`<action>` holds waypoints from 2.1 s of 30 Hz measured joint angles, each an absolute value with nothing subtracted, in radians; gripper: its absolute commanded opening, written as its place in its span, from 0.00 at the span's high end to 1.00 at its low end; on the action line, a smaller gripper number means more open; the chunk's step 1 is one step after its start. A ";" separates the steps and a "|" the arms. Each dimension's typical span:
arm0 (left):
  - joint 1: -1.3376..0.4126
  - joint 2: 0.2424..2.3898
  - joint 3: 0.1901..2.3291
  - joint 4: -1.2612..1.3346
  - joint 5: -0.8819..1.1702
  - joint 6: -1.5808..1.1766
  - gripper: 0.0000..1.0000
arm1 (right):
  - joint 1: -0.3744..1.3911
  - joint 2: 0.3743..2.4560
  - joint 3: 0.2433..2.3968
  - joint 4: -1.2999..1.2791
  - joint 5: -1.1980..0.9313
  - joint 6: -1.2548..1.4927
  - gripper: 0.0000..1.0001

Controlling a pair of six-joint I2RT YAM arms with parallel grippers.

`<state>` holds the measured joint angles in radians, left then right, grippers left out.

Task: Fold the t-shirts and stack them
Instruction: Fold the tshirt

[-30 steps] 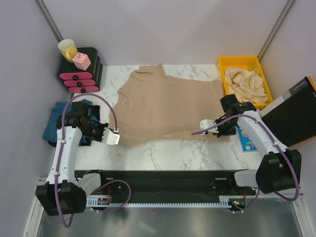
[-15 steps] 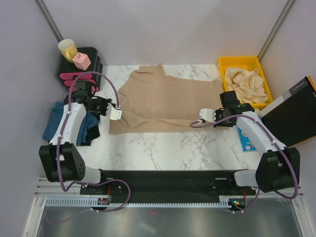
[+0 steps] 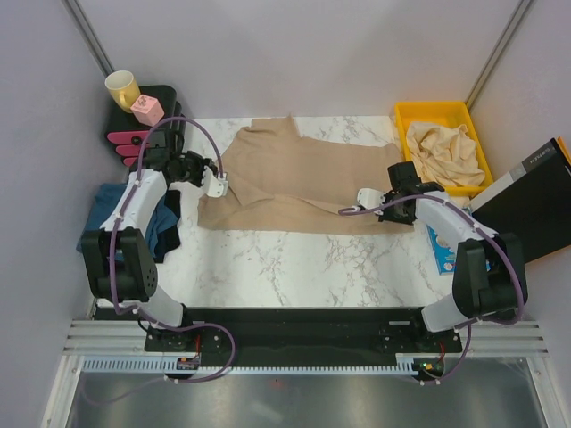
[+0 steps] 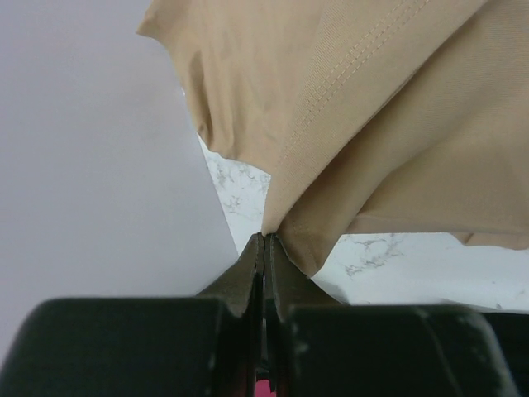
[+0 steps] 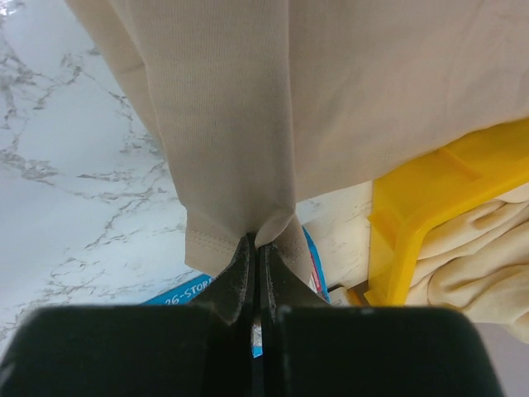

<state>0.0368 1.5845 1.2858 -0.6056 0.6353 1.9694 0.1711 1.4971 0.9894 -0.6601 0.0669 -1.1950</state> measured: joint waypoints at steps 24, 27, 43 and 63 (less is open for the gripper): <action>-0.005 1.749 1.311 -0.207 0.629 1.943 0.98 | 0.175 1.561 0.990 -0.517 0.163 -1.164 1.00; -0.023 1.768 1.311 -0.127 0.627 1.919 0.98 | 0.175 1.561 0.990 -0.524 0.167 -1.178 1.00; -0.068 1.823 1.255 0.167 0.530 1.894 0.00 | 0.175 1.633 1.019 -0.567 0.231 -1.142 0.30; -0.098 1.588 1.010 0.274 0.328 1.754 0.06 | 0.177 1.517 1.133 -0.635 0.173 -1.074 0.43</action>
<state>-0.0982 1.5879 1.0096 0.2745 0.3279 1.7542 0.1772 1.5169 1.1328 -0.6346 0.1726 -1.0737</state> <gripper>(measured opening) 0.961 0.584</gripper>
